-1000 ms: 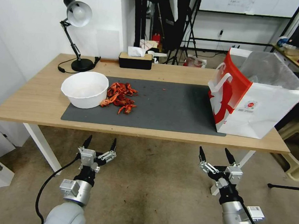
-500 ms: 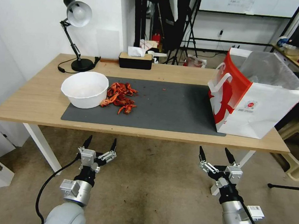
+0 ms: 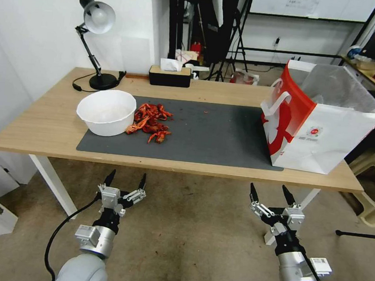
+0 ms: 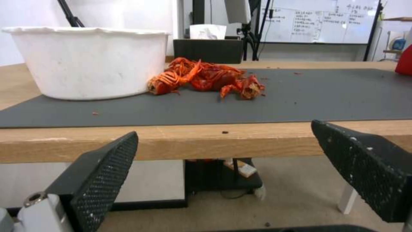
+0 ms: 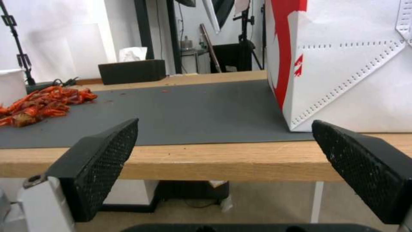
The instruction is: Close the takeout container lid, then place the container into the takeout bag.
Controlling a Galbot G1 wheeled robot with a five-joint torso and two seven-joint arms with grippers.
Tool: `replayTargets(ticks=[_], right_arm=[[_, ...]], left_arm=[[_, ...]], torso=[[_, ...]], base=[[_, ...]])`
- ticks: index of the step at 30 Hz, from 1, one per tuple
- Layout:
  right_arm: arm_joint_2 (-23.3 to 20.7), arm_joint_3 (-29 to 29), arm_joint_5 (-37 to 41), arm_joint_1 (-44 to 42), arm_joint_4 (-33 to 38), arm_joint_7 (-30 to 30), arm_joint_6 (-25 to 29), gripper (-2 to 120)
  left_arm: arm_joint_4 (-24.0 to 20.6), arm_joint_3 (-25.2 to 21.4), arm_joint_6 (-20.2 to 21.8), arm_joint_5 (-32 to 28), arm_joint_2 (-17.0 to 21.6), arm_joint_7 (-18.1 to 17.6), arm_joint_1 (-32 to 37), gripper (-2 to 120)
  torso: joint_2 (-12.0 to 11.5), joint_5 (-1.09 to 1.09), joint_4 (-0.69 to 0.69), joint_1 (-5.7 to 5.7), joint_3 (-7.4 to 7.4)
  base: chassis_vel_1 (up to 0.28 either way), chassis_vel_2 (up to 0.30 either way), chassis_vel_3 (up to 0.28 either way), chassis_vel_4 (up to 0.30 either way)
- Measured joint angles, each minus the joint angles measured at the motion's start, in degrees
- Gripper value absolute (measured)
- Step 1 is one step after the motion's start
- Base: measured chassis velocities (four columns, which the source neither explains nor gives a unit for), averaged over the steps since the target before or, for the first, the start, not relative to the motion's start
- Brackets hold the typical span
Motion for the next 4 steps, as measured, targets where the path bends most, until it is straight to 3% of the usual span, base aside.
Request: replayTargets(ticks=[4], right_arm=[[0.00, 0.01, 0.01, 0.00, 0.02, 0.00, -0.02, 100]], left_arm=[[-0.01, 0.00, 0.01, 0.00, 0.00, 0.00, 0.00, 100]], torso=[[0.00, 0.00, 0.00, 0.00, 0.00]], base=[[0.000, 0.000, 0.000, 0.000]])
